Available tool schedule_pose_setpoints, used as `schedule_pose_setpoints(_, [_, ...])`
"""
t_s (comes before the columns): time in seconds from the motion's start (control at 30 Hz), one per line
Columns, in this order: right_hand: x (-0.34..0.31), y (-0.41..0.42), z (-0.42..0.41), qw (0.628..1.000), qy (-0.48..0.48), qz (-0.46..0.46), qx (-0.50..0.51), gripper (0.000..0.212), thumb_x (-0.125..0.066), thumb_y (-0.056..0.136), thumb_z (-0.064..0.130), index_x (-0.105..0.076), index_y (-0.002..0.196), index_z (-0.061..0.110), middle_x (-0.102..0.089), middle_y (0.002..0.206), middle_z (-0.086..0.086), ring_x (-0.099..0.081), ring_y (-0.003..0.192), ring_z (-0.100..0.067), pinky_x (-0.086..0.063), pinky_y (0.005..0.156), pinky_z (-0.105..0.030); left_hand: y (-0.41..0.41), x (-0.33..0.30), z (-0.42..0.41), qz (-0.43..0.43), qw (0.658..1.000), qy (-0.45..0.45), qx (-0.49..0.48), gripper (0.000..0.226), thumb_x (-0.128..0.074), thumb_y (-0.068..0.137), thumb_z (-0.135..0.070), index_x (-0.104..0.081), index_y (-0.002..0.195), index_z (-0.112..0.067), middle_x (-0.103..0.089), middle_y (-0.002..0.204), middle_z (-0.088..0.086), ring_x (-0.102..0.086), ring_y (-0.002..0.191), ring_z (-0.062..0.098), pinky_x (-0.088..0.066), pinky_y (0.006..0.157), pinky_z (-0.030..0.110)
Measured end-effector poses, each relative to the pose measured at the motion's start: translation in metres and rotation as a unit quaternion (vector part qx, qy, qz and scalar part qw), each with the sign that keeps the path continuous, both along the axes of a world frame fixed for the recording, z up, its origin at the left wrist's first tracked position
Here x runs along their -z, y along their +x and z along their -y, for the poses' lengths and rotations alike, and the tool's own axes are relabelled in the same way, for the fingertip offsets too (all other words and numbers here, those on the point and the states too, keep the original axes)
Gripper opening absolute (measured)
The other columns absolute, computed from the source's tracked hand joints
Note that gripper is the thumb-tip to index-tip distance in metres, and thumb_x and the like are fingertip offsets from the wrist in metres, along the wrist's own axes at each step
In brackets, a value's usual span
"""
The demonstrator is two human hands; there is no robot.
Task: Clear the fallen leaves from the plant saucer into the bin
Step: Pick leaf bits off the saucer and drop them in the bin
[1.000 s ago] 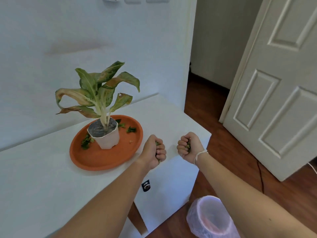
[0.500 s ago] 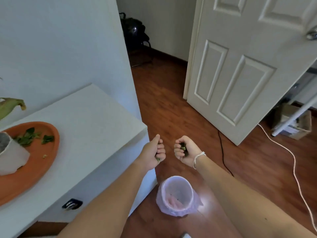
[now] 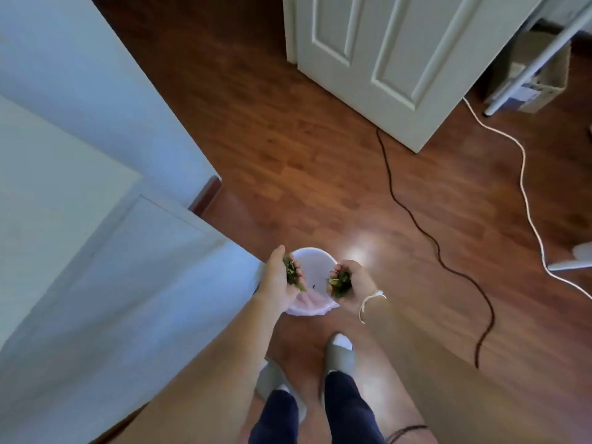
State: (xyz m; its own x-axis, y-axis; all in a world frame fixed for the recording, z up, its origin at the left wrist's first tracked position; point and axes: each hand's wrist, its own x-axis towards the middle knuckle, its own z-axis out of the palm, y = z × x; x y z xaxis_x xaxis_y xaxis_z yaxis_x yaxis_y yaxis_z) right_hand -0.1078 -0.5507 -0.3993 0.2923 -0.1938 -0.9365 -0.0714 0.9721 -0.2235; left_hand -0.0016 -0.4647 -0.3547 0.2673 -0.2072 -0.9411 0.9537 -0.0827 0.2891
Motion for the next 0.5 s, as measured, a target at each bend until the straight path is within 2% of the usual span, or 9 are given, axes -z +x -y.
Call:
schedule_pose_setpoints(0.07, [0.037, -0.005, -0.006, 1.0, 0.008, -0.006, 0.02, 0.026, -0.047, 0.094, 0.027, -0.051, 0.073, 0.011, -0.057, 0.043, -0.002, -0.057, 0.043, -0.018, -0.047, 0.04, -0.017, -0.007, 0.032, 0.002, -0.024, 0.999, 0.004, 0.027, 0.029, -0.044, 0.095, -0.039, -0.051, 0.101, -0.011, -0.05, 0.079, 0.009, -0.053, 0.076, 0.023, -0.045, 0.058, 0.031])
schedule_pose_setpoints(0.17, [0.08, -0.008, -0.012, 1.0, 0.008, -0.016, 0.018, 0.033, -0.046, 0.094, 0.039, -0.054, 0.084, 0.009, -0.054, 0.068, -0.005, -0.053, 0.063, -0.02, -0.049, 0.051, -0.025, -0.01, 0.086, -0.003, -0.027, 0.998, -0.004, 0.056, 0.045, -0.044, 0.093, -0.046, -0.05, 0.123, -0.014, -0.058, 0.112, 0.013, -0.058, 0.094, 0.027, -0.051, 0.056, 0.032])
schedule_pose_setpoints(0.23, [0.105, -0.011, -0.017, 1.0, 0.014, -0.02, 0.016, 0.035, -0.047, 0.093, 0.041, -0.055, 0.088, 0.007, -0.052, 0.075, -0.005, -0.054, 0.066, -0.02, -0.047, 0.059, -0.03, -0.01, 0.122, -0.01, -0.004, 0.997, 0.008, 0.077, 0.055, -0.046, 0.089, -0.051, -0.048, 0.134, -0.019, -0.054, 0.134, 0.014, -0.057, 0.115, 0.028, -0.056, 0.073, 0.037])
schedule_pose_setpoints(0.3, [0.125, -0.01, -0.02, 0.999, 0.026, -0.013, 0.02, 0.039, -0.047, 0.093, 0.044, -0.055, 0.097, 0.006, -0.054, 0.082, -0.006, -0.056, 0.072, -0.022, -0.048, 0.066, -0.033, -0.011, 0.148, -0.015, 0.003, 0.996, 0.019, 0.082, 0.058, -0.045, 0.09, -0.051, -0.046, 0.137, -0.018, -0.056, 0.132, 0.013, -0.057, 0.115, 0.025, -0.051, 0.089, 0.038])
schedule_pose_setpoints(0.37, [0.139, -0.009, -0.022, 0.999, 0.031, -0.01, 0.022, 0.044, -0.045, 0.093, 0.047, -0.052, 0.112, 0.008, -0.056, 0.094, -0.007, -0.056, 0.079, -0.02, -0.047, 0.074, -0.032, -0.011, 0.161, -0.014, 0.002, 0.996, 0.015, 0.092, 0.059, -0.043, 0.092, -0.049, -0.043, 0.138, -0.013, -0.058, 0.114, 0.01, -0.059, 0.099, 0.021, -0.049, 0.08, 0.031])
schedule_pose_setpoints(0.4, [0.146, -0.008, -0.022, 0.999, 0.03, -0.011, 0.017, 0.047, -0.043, 0.093, 0.048, -0.05, 0.12, 0.01, -0.056, 0.107, -0.007, -0.057, 0.088, -0.02, -0.046, 0.083, -0.032, -0.011, 0.166, -0.013, 0.0, 0.995, 0.017, 0.098, 0.061, -0.041, 0.093, -0.049, -0.041, 0.14, -0.01, -0.055, 0.108, 0.008, -0.057, 0.1, 0.022, -0.046, 0.08, 0.03])
schedule_pose_setpoints(0.43, [0.15, -0.008, -0.021, 1.0, 0.028, -0.012, 0.008, 0.053, -0.041, 0.093, 0.049, -0.047, 0.129, 0.012, -0.053, 0.123, -0.008, -0.056, 0.106, -0.02, -0.042, 0.097, -0.033, -0.011, 0.17, -0.012, -0.003, 0.995, 0.018, 0.099, 0.063, -0.04, 0.094, -0.05, -0.037, 0.141, -0.009, -0.052, 0.105, 0.008, -0.055, 0.104, 0.022, -0.042, 0.084, 0.03])
schedule_pose_setpoints(0.47, [0.152, -0.007, -0.02, 1.0, 0.027, -0.015, -0.002, 0.06, -0.04, 0.093, 0.051, -0.042, 0.139, 0.012, -0.045, 0.141, -0.008, -0.046, 0.127, -0.021, -0.033, 0.108, -0.036, -0.011, 0.175, -0.012, -0.008, 0.995, 0.017, 0.097, 0.066, -0.04, 0.094, -0.051, -0.033, 0.143, -0.008, -0.05, 0.104, 0.007, -0.052, 0.107, 0.022, -0.039, 0.089, 0.031])
schedule_pose_setpoints(0.5, [0.154, -0.007, -0.019, 0.999, 0.028, -0.019, -0.007, 0.065, -0.039, 0.093, 0.051, -0.037, 0.145, 0.012, -0.035, 0.151, -0.006, -0.033, 0.14, -0.022, -0.026, 0.113, -0.037, -0.012, 0.177, -0.011, -0.015, 0.995, 0.014, 0.096, 0.068, -0.039, 0.094, -0.052, -0.031, 0.145, -0.007, -0.048, 0.106, 0.008, -0.05, 0.108, 0.022, -0.036, 0.093, 0.032])
